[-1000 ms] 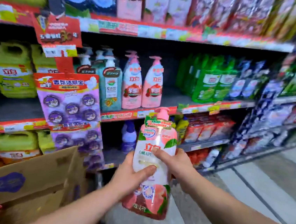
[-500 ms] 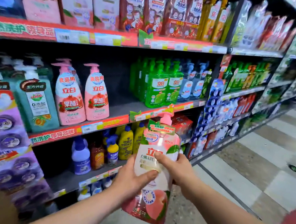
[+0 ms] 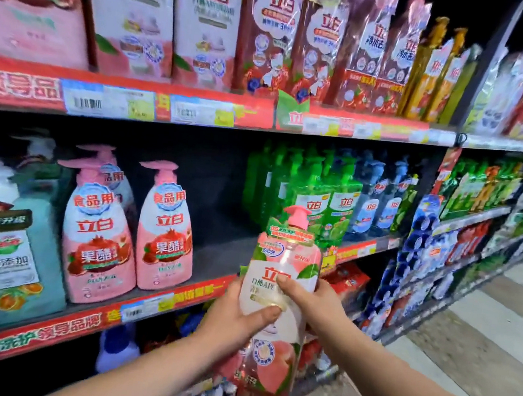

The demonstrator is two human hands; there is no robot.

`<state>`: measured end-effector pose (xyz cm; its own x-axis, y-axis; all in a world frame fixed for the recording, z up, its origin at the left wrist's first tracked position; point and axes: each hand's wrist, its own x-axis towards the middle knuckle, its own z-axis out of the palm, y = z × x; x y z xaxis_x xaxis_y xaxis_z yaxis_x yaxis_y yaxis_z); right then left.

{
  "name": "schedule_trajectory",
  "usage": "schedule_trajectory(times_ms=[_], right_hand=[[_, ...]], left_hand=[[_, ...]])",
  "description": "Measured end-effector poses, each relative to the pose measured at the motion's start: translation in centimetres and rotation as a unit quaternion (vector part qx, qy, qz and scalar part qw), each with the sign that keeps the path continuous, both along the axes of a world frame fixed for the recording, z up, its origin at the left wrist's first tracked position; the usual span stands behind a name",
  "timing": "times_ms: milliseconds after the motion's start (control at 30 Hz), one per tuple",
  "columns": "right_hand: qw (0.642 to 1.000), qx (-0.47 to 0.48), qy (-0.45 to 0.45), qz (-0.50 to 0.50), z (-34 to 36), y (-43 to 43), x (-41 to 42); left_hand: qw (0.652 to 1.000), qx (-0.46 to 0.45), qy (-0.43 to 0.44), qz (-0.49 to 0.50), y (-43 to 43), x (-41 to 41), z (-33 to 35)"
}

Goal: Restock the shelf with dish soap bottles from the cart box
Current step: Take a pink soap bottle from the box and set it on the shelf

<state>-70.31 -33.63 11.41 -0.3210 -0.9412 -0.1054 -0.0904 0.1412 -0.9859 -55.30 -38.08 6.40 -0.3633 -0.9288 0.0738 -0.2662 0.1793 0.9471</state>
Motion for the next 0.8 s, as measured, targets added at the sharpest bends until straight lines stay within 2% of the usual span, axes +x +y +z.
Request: schedule_trajectory(times_ms=[300, 467, 667, 800], right_hand=[[0.998, 0.008, 0.031, 0.053, 0.3, -10.4, 0.2], [0.99, -0.008, 0.059, 0.126, 1.0, -15.9, -0.3], [0.974, -0.034, 0.053, 0.218, 2.1, -21.7, -1.4], [0.96, -0.042, 0.058, 0.269, 1.4, -24.3, -2.3]], left_hand=[[0.996, -0.004, -0.013, 0.088, -7.5, 0.3, 0.3], [0.99, -0.013, 0.02, 0.137, -10.5, -0.1, 1.5], [0.98, -0.038, 0.028, 0.195, -14.3, -1.0, 2.7], [0.971, -0.011, 0.053, 0.232, -16.3, -1.7, 1.7]])
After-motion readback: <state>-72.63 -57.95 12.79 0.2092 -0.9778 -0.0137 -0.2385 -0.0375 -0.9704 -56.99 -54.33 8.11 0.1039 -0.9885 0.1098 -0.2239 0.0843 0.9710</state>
